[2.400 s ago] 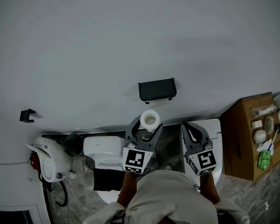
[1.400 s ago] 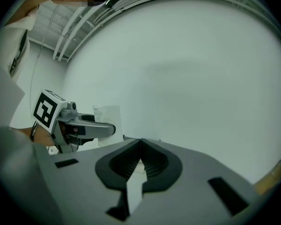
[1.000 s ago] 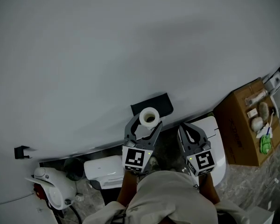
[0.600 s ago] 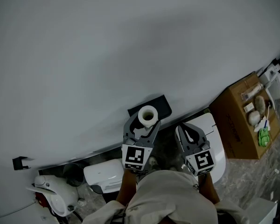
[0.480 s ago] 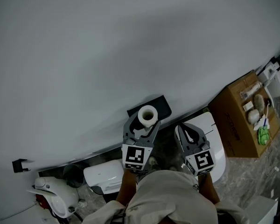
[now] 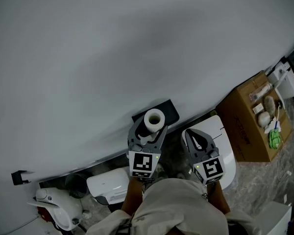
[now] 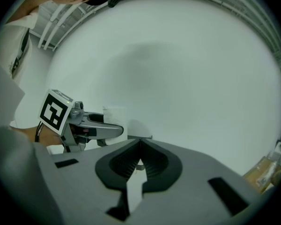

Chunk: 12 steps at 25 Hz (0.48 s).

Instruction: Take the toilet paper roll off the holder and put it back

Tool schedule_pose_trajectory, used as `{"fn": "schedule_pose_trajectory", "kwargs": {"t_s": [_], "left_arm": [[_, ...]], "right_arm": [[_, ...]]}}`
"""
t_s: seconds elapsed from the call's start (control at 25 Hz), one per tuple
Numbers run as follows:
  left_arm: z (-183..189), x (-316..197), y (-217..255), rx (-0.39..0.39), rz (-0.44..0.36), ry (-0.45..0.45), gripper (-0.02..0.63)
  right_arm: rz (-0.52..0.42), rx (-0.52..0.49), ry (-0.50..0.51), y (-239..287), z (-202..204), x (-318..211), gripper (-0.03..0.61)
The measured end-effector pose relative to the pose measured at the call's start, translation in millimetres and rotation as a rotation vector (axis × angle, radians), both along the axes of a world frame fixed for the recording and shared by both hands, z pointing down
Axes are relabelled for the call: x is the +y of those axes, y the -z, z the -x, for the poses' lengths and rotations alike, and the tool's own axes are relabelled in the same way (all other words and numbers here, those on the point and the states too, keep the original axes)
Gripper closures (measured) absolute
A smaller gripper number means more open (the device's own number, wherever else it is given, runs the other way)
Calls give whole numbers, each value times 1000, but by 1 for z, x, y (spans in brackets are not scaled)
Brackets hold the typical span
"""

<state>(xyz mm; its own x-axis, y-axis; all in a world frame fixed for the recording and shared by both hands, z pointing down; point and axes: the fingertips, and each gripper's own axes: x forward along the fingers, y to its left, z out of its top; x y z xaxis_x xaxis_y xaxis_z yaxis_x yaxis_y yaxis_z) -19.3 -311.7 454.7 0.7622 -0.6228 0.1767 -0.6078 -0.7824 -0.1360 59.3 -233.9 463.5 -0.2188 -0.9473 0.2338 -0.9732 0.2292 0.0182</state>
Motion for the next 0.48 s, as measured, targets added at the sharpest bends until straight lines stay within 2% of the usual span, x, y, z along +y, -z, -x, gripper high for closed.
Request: {"fn": "schedule_pose_trajectory", "kwargs": {"t_s": [0.48], "left_arm": [[3,-9,-2,-23,-8,36,276]], "right_arm": [[3,0,-5,-1,0,3,580]]}}
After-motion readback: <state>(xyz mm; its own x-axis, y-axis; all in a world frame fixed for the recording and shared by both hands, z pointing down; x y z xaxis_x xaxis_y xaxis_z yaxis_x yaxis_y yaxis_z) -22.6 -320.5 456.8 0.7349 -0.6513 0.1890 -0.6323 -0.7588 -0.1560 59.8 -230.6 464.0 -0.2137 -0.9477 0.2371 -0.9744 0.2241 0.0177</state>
